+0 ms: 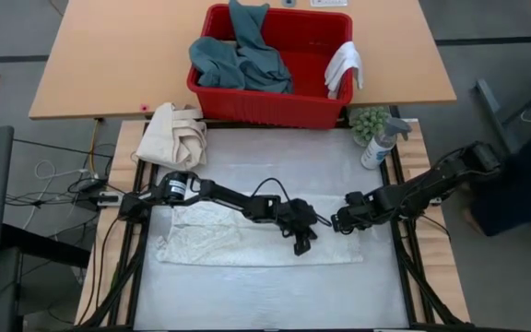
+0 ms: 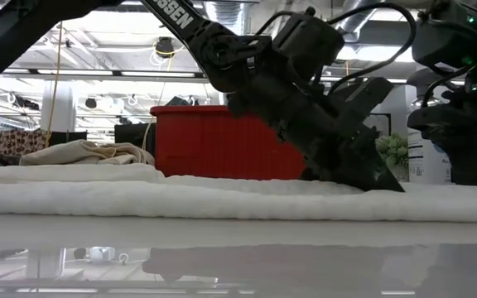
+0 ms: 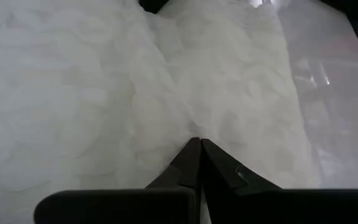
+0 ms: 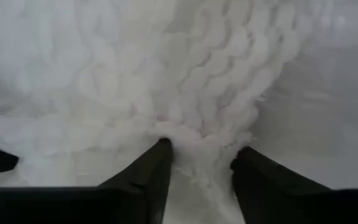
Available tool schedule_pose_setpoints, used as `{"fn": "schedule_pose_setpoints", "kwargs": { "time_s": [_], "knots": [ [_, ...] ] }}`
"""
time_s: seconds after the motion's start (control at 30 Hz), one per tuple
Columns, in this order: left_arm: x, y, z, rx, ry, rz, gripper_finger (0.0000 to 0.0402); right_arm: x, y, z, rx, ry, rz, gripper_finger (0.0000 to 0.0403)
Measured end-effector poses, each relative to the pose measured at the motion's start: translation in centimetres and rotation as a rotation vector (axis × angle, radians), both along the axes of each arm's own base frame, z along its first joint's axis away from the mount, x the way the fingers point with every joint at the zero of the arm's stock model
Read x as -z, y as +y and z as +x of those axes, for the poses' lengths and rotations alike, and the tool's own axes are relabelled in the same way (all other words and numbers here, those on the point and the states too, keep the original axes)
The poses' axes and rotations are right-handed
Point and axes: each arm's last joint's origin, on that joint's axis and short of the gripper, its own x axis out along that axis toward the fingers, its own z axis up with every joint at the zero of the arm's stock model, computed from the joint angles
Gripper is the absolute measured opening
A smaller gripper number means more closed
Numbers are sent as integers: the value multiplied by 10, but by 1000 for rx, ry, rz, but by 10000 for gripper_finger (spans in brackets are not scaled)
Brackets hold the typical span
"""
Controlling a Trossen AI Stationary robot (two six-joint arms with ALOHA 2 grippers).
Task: Fold Laundry from Bin
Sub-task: Fold the white shirt
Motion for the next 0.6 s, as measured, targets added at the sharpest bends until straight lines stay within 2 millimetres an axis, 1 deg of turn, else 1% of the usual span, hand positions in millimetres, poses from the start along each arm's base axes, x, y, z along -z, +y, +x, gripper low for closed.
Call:
{"fn": "schedule_pose_setpoints", "kwargs": {
  "time_s": [0.2,0.3,0.37,0.43,0.53,0.6],
  "knots": [
    [0,3,1,-1,-9,-5,0,0,-1,3,-31,-24,-1,124],
    [-4,6,4,9,-25,-31,0,1,-2,3,-30,-30,-1,88],
    [-12,8,9,25,-42,-58,0,1,-3,4,-25,-38,-6,59],
    [-24,10,14,44,-61,-76,0,1,-4,5,-28,-41,-15,29],
    [-44,13,22,87,-61,-72,0,1,-4,4,-27,-36,-20,23],
    [-59,14,25,126,-23,-56,0,1,-4,4,-22,-34,-20,23]
  ]
}}
